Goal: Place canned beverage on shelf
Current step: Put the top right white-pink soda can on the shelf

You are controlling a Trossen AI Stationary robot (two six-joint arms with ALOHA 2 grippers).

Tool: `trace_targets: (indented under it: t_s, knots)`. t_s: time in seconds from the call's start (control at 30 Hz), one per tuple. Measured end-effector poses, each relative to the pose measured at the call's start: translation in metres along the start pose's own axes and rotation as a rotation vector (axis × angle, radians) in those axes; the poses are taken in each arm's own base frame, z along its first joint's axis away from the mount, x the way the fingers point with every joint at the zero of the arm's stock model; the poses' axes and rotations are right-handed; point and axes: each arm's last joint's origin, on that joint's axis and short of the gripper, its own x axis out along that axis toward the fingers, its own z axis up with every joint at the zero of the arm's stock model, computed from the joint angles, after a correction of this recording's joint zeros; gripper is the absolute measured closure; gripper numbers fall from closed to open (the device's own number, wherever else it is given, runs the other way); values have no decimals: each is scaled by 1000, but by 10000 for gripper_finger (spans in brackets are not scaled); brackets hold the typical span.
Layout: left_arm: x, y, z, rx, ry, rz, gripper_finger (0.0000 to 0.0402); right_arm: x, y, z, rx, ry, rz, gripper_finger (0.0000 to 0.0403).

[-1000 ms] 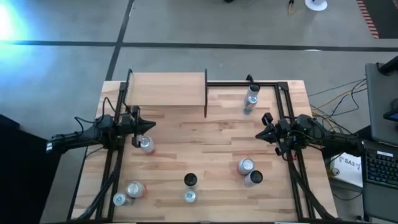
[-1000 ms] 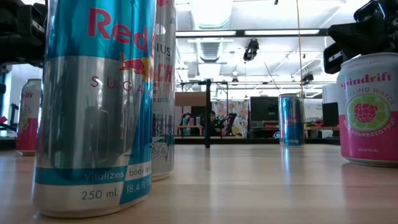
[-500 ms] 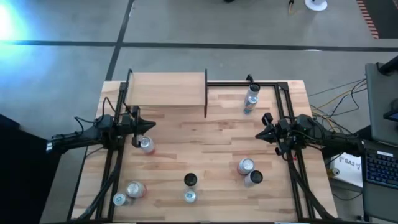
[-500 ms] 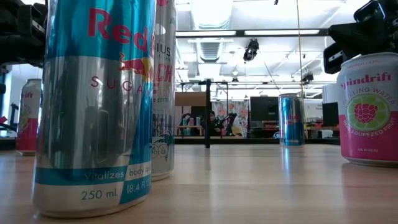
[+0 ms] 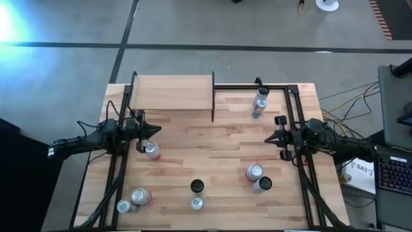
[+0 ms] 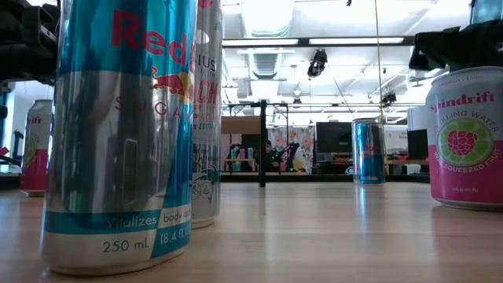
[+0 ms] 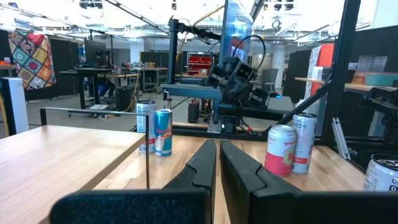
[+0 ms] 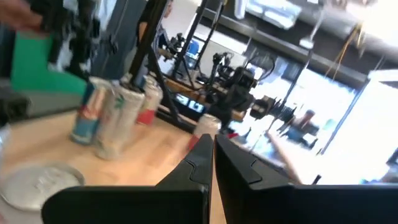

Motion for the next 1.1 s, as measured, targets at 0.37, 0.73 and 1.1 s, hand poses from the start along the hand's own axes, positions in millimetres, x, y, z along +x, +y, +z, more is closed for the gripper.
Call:
trace_targets:
  t_s: [0.37,0.73,1.1]
  knots:
    - [0,0,0,8,-1,2,402,-1,-5,13,340,-134,-26,394]
    - [0,0,11,-87,-116,-4,402,-8,-23,16,918,-315,-587,394]
    - [-3,12,21,-381,-311,419,402,-11,-27,13,1274,-486,-746,394]
